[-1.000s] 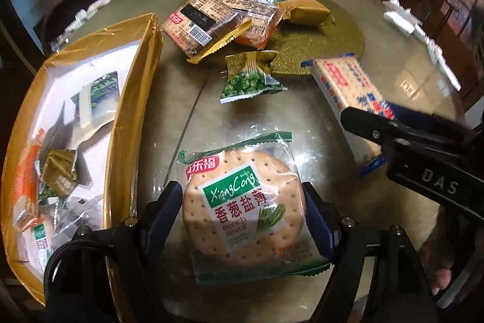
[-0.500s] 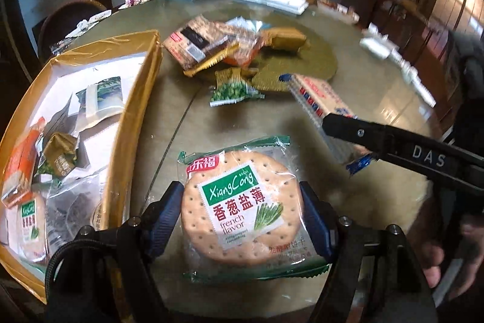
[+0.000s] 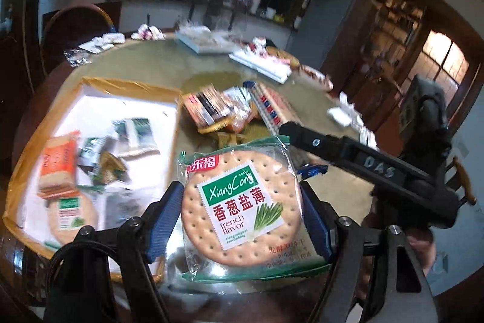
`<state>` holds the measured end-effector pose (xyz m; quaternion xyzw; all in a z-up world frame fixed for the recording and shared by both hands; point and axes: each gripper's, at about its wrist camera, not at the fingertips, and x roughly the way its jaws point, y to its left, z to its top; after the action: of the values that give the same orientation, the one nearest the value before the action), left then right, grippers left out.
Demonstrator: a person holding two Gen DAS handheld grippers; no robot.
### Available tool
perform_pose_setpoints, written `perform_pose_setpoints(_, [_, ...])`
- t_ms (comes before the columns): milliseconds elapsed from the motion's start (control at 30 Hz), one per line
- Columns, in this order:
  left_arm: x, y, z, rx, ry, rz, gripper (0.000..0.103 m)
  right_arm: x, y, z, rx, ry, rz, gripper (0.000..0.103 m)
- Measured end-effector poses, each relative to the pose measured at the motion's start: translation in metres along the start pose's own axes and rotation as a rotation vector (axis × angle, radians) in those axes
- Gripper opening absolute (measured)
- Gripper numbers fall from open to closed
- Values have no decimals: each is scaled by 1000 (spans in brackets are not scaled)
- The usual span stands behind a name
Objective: Organize snacks
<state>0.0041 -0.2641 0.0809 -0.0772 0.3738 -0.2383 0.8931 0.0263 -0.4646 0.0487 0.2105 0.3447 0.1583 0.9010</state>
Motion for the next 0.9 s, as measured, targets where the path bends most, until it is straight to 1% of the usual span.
perform_pose_setpoints(133, [-26, 15, 5, -37, -42, 5, 75, 5, 26, 2, -27, 11, 47, 56])
perform_pose_setpoints(267, [-43, 29, 4, -63, -78, 29, 75, 11, 52, -1, -62, 19, 50, 56])
perform_pose_setpoints(367, [-53, 39, 2, -89, -94, 29, 75, 15, 65, -8, -69, 27, 61, 56])
perform_pose_setpoints(433, [-58, 47, -1, -100, -99, 45, 75, 17, 70, -13, -72, 36, 62, 56])
perform_pose_setpoints(533, [-65, 57, -6, -120, -104, 45, 75, 19, 78, -21, -67, 54, 72, 56])
perform_pose_setpoints(667, [-76, 69, -14, -133, -128, 81, 75, 16, 91, -31, -75, 64, 63, 56])
perform_pose_setpoints(900, [-80, 101, -12, -197, -119, 117, 75, 20, 99, -32, -57, 95, 61, 56])
